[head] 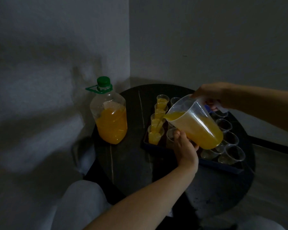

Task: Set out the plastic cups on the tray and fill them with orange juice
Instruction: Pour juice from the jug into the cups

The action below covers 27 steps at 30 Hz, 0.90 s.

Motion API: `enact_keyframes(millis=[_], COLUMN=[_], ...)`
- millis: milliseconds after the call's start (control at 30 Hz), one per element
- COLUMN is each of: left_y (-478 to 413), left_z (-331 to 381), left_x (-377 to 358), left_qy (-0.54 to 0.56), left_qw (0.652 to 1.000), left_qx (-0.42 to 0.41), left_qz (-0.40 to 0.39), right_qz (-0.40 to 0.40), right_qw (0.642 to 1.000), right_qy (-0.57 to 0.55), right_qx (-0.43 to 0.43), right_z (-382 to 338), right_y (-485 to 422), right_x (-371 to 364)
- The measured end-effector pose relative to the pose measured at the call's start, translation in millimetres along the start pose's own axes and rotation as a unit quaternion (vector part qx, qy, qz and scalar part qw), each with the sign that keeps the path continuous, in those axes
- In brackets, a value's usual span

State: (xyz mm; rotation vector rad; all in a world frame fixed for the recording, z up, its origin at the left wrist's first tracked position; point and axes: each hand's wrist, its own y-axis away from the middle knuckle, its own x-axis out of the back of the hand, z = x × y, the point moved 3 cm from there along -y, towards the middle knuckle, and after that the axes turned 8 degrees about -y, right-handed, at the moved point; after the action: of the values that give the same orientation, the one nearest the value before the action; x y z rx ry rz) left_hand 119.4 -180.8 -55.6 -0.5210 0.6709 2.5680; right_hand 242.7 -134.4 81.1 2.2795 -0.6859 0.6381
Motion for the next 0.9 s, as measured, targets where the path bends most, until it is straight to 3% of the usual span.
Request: enact_keyframes(millis=[900], left_y=[-1.0], left_z=[-1.1], left_x=[-0.3], left_qy=[-0.016], left_qw=[1.000], left_qx=[-0.014], left_qz=[0.004], right_qz=[0.003], right_qw=[1.000], right_qy=[-0.005], right_qx=[0.012], right_z=[-4.9], right_y=[6.2], right_x=[1.4])
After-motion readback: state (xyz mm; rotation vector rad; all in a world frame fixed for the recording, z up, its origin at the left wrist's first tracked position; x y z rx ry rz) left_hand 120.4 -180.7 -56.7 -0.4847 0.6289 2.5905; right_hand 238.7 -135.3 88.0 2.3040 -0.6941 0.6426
